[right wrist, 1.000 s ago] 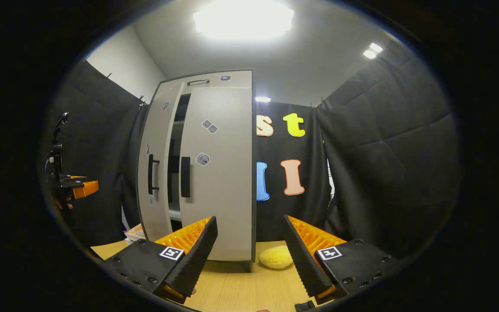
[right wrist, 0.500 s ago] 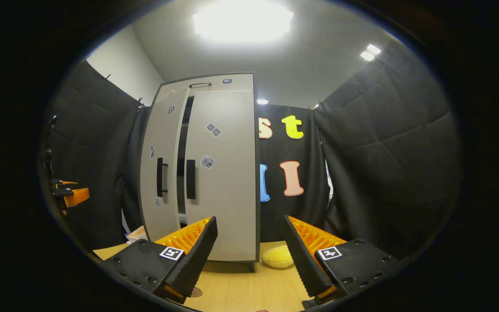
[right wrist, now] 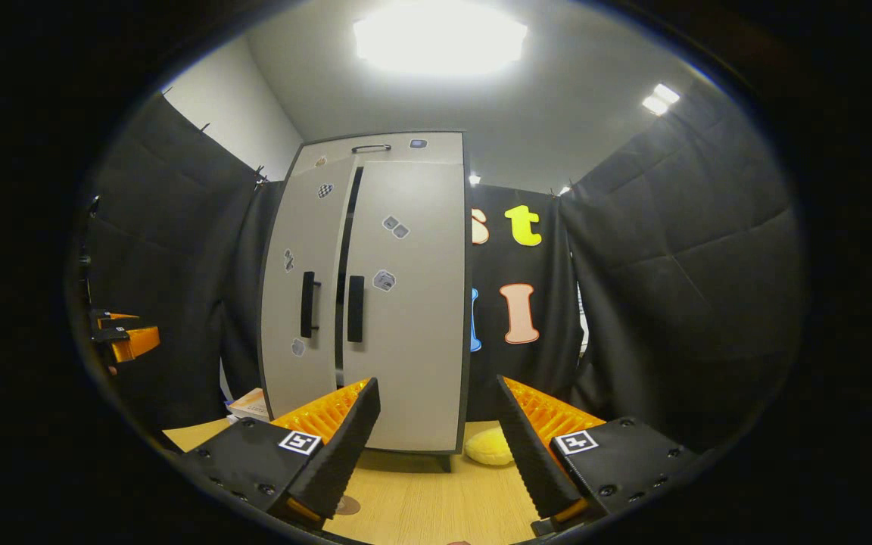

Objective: Grasp the bottle in the cabinet with the left hand and place it on the coaster, then close the right door with the right hand and the left door with the left hand.

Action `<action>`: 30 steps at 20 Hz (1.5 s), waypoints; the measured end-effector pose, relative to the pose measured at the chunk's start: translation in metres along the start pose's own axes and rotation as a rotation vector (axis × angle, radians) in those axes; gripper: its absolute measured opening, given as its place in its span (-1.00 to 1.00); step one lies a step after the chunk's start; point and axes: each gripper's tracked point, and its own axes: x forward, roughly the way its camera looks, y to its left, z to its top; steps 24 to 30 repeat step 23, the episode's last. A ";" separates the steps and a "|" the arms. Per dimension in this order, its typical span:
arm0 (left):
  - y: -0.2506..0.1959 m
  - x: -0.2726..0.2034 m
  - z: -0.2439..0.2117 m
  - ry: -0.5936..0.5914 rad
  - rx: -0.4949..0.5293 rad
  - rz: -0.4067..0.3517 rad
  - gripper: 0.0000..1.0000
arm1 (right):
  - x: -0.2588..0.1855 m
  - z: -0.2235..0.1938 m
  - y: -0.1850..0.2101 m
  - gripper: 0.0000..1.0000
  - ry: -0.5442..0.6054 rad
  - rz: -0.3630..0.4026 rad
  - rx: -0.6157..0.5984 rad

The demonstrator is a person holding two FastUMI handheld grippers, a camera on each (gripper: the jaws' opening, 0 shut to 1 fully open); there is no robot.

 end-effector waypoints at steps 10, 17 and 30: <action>0.006 0.006 -0.006 0.010 -0.001 0.001 0.61 | 0.002 0.002 0.006 0.92 -0.004 -0.007 0.010; 0.011 0.009 -0.009 0.012 -0.005 0.006 0.61 | 0.008 0.005 0.008 0.92 -0.017 -0.003 0.001; 0.012 0.011 -0.010 0.016 -0.006 0.008 0.48 | 0.012 0.007 0.005 0.93 -0.013 -0.002 -0.003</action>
